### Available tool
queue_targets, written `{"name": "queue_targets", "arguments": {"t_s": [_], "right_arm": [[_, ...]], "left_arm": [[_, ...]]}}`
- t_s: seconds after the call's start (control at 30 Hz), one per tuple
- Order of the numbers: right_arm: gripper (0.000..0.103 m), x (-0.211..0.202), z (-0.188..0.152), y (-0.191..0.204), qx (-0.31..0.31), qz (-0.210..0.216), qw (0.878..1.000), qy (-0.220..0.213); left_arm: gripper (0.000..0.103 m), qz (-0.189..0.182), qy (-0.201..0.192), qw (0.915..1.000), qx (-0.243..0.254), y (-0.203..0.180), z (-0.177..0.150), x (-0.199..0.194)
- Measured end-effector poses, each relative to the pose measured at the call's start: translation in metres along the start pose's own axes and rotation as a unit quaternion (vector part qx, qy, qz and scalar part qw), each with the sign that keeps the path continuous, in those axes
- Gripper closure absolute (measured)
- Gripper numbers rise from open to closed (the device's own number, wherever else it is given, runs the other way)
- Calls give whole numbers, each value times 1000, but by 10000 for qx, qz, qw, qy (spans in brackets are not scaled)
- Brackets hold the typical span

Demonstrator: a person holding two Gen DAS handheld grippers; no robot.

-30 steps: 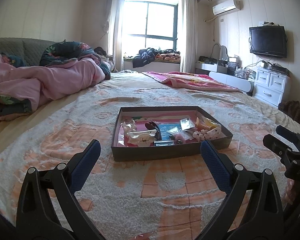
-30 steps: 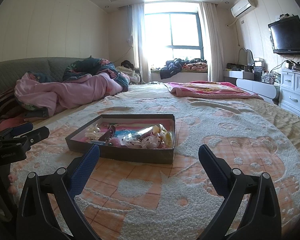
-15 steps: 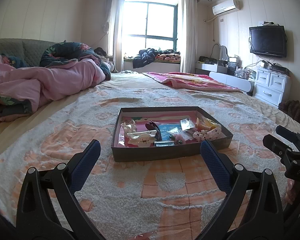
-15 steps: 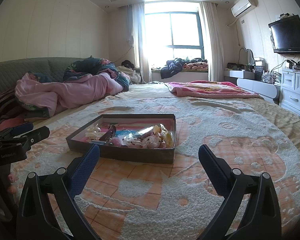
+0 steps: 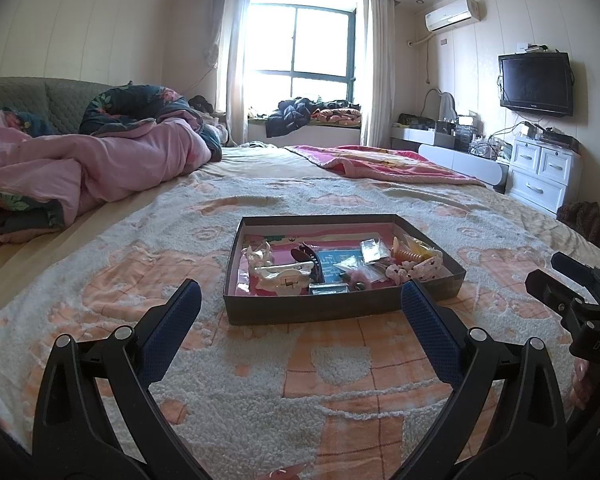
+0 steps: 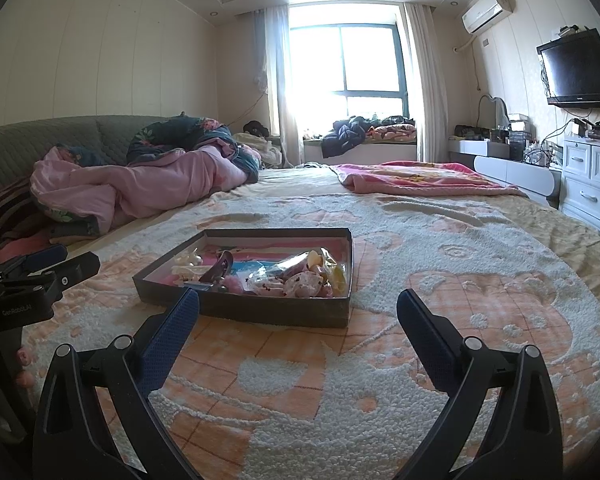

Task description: Organize jewelry

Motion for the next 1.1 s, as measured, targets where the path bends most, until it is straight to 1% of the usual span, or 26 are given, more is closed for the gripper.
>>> {"name": "queue_targets", "arguments": {"t_s": [1.1], "right_arm": [[7, 2, -1, 4, -10, 22, 10000, 5]], "left_arm": [[11, 10, -4, 10000, 9, 0, 1, 0]]}}
Point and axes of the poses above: each gripper's, at about its wrist camera, not at the fingertips, and x roughly the way its jaws point, y to its left, z to its top, the point moved 6 cm from there along x, roughly the way its jaws point, and after that the axes turned 1 degree about -y, right-handed, at the moved point
